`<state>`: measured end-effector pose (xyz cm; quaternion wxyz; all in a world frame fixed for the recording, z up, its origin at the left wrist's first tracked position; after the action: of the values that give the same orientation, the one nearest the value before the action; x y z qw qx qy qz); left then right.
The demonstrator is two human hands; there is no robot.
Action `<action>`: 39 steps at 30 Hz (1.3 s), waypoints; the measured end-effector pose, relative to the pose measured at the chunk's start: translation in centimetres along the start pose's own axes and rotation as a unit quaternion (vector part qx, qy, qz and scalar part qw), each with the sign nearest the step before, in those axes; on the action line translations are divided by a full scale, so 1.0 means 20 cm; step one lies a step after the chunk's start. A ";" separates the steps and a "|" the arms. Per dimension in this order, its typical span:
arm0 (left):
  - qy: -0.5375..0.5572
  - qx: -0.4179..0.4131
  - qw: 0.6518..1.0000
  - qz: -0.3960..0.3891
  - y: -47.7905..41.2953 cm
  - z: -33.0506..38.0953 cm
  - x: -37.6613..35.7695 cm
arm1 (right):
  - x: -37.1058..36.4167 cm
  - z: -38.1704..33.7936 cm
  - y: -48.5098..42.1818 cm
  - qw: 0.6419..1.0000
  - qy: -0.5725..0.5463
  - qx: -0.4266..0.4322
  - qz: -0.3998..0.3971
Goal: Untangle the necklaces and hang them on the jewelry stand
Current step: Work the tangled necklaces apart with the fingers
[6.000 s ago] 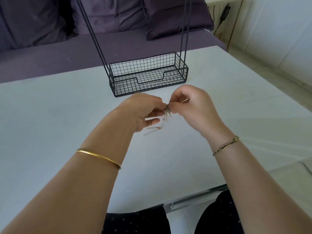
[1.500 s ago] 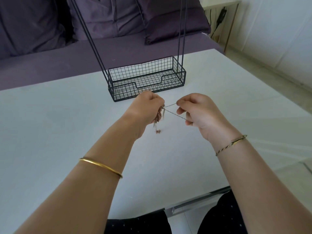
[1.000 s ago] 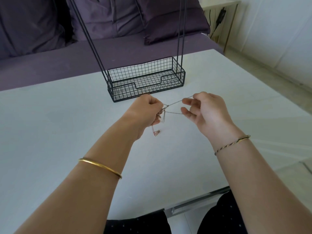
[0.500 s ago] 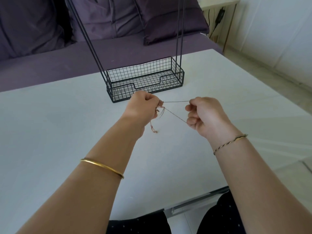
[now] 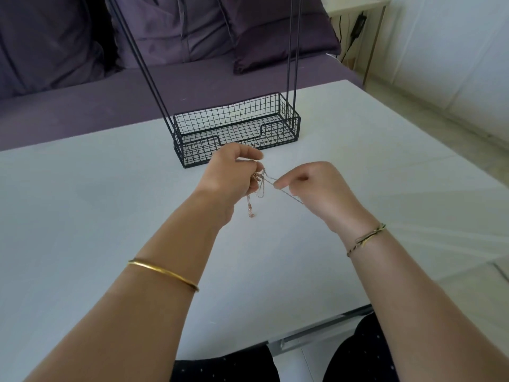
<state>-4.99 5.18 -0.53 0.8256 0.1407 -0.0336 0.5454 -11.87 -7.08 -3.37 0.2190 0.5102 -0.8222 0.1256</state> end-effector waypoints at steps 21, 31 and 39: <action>-0.079 0.010 0.996 -0.030 0.02 -0.06 0.15 | -0.13 -0.01 -0.05 0.988 0.120 0.086 0.041; -0.062 0.082 0.989 -0.104 0.04 -0.07 0.18 | -0.12 -0.11 -0.06 0.982 0.049 0.171 0.064; -0.021 0.127 0.975 -0.182 0.06 -0.03 0.14 | -0.11 -0.12 -0.03 0.975 -0.006 0.205 0.090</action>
<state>-5.03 8.30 -0.23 0.8856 0.2596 0.0445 0.3826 -9.92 -4.68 -2.30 0.0929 0.4688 -0.8229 0.3074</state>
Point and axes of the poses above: each hand's wrist, its own y-axis away from the middle knuckle, its own x-axis out of the back of the hand, z = x × y, the point moved 1 cm from there along -y, towards the middle knuckle, and after that the axes turned 1 degree about -z, right-handed, at the moved point
